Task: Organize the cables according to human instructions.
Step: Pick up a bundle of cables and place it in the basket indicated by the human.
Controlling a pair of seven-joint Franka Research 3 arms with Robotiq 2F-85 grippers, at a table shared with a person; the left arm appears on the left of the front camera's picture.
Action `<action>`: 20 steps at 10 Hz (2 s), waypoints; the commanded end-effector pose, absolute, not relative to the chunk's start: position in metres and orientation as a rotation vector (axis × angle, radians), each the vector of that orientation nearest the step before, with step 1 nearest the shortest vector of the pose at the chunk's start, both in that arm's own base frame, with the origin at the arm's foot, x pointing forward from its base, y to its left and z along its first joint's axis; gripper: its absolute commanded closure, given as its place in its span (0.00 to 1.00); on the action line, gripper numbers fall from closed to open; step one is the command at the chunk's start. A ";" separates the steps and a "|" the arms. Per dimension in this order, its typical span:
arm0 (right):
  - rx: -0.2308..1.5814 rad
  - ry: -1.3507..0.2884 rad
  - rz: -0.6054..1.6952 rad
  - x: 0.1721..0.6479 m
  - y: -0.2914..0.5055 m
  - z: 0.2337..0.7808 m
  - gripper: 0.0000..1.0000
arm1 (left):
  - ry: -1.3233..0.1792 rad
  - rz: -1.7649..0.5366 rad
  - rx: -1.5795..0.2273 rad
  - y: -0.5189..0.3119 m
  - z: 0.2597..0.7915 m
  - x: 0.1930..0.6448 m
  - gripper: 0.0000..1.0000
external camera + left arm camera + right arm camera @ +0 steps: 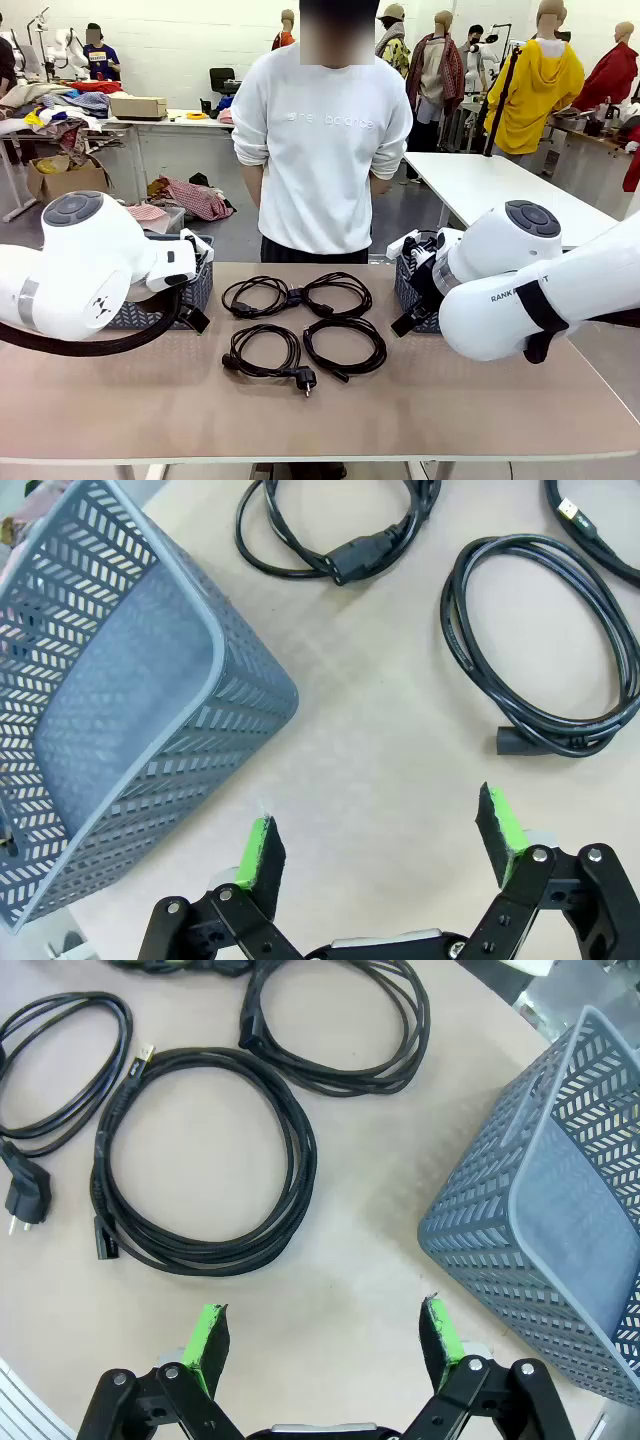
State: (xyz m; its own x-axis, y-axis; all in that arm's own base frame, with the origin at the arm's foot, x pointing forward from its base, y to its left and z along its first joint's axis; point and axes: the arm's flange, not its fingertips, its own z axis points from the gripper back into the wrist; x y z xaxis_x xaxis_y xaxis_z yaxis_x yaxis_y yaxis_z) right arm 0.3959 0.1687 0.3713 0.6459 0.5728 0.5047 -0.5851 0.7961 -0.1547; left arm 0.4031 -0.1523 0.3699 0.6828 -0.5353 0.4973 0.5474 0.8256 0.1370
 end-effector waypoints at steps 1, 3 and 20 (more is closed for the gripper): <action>0.023 -0.566 0.659 0.396 0.169 0.371 0.00 | -0.551 -0.607 -0.023 -0.152 0.370 0.403 0.00; 0.023 -0.566 0.659 0.396 0.169 0.371 0.00 | -0.551 -0.607 -0.023 -0.152 0.370 0.403 0.00; 0.397 -0.671 0.946 0.418 0.079 0.450 0.00 | -0.576 -0.881 -0.225 -0.090 0.498 0.406 0.00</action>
State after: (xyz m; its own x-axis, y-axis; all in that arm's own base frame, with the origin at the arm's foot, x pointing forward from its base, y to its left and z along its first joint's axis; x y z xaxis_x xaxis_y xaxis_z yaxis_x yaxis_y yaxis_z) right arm 0.4073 0.0852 0.4552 0.4399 0.6166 0.6529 -0.8118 0.5840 -0.0047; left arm 0.3956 -0.1048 0.4919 0.5081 -0.6572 0.5567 0.7529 0.6528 0.0834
